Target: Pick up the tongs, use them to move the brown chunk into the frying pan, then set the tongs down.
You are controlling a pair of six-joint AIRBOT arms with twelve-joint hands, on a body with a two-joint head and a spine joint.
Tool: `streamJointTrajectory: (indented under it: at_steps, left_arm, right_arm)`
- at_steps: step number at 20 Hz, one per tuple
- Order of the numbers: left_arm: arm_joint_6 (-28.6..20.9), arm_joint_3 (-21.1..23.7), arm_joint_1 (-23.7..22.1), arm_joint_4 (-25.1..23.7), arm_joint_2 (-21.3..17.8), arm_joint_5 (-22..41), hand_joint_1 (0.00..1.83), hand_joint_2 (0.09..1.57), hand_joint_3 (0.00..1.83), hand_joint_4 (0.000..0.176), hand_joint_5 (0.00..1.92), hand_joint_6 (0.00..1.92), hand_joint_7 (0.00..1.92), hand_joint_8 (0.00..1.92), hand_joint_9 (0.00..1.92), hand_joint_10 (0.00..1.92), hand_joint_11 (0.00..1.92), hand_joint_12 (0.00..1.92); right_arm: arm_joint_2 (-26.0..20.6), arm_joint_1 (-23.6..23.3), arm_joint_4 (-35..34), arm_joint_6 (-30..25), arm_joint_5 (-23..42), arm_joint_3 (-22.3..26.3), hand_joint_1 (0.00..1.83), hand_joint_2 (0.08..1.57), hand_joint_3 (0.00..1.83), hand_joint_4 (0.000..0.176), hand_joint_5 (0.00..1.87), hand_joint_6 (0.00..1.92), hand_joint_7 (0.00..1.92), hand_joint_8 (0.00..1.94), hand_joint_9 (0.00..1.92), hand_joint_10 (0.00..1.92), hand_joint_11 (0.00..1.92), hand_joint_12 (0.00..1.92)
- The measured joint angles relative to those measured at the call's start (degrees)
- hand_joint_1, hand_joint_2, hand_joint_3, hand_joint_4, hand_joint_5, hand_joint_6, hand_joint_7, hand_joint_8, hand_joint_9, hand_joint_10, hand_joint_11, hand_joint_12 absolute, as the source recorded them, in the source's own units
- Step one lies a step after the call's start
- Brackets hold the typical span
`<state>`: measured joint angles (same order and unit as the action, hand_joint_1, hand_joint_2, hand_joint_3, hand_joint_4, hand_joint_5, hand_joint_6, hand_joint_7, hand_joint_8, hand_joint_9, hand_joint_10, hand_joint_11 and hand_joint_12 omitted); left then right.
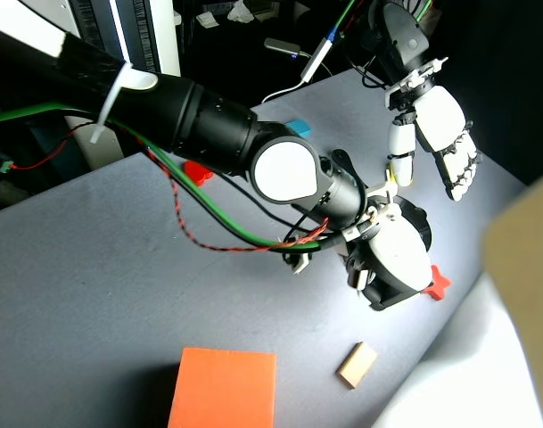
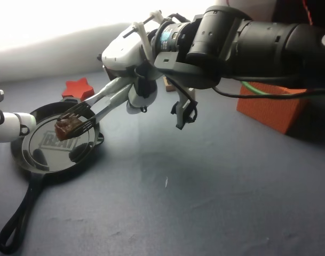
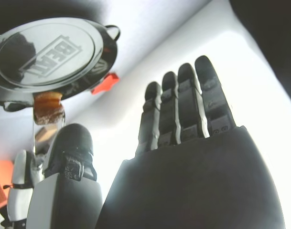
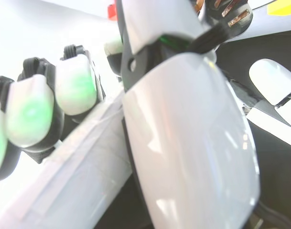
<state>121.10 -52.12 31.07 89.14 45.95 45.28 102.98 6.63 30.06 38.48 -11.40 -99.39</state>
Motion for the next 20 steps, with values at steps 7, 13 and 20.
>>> streamJointTrajectory:
  at_steps: [7,13,20]
  left_arm:
    - [0.13,-1.4,0.0,-0.11,0.74,-0.39,0.1,1.3,0.0,0.0,0.13,0.0,0.14,0.0,0.13,0.0,0.0,0.37]
    - [0.13,-1.57,0.0,-0.15,0.74,-0.28,0.11,1.29,0.0,0.0,0.16,0.01,0.17,0.0,0.16,0.01,0.0,0.44]
    - [0.15,-1.57,0.0,-0.11,0.74,-0.26,0.08,1.29,0.0,0.0,0.16,0.0,0.17,0.0,0.16,0.0,0.0,0.45]
  right_arm:
    - [0.04,0.46,0.07,1.95,0.66,-0.17,0.91,1.36,0.0,0.176,1.22,1.92,1.36,1.94,1.42,1.92,1.45,1.92]
    - [0.15,0.48,0.07,2.05,0.87,-0.17,0.87,1.36,0.0,0.176,1.17,1.92,1.32,1.94,1.37,1.92,1.37,1.92]
    - [0.13,0.76,0.02,2.05,0.87,-0.17,0.8,1.38,0.0,0.0,1.03,1.91,1.23,1.82,1.24,1.92,1.24,1.92]
